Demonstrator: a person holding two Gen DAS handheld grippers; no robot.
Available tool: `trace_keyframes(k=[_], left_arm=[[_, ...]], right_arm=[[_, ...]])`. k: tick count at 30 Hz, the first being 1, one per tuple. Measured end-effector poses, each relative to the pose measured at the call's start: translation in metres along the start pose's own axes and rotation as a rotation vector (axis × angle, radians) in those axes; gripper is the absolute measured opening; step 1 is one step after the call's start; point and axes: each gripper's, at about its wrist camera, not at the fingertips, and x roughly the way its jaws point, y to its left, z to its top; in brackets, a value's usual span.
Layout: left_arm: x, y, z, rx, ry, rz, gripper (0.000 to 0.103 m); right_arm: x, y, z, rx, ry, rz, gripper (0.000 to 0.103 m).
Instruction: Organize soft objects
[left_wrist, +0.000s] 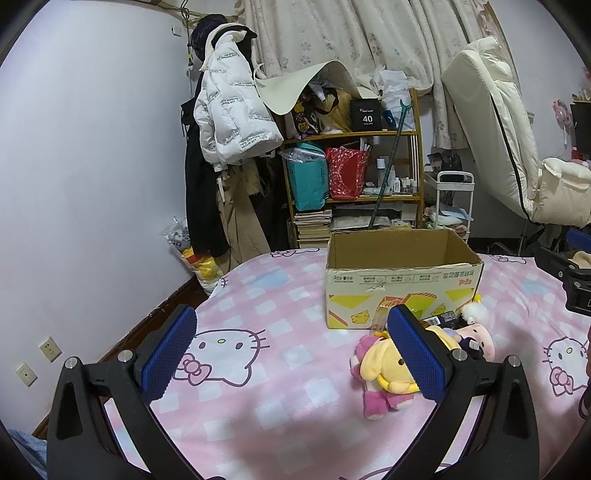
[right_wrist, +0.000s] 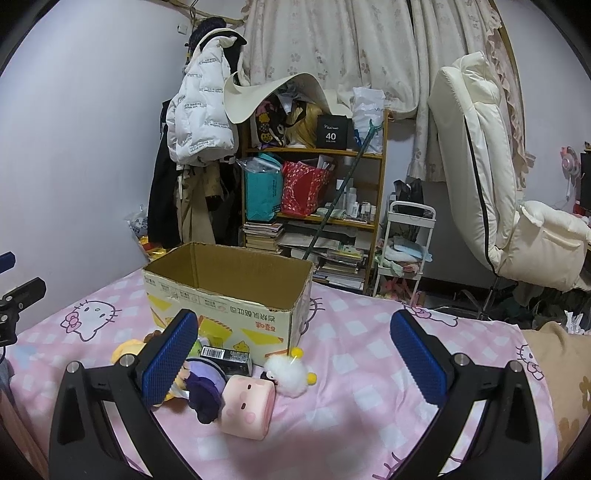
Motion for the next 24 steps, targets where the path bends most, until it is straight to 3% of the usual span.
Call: trace_keyframes(k=[24], left_arm=[[0.0026, 0.0002, -0.0003, 0.010, 0.000, -0.002, 0.102]], right_arm=[[0.0024, 0.0014, -0.0025, -0.003, 0.009, 0.007, 0.103]])
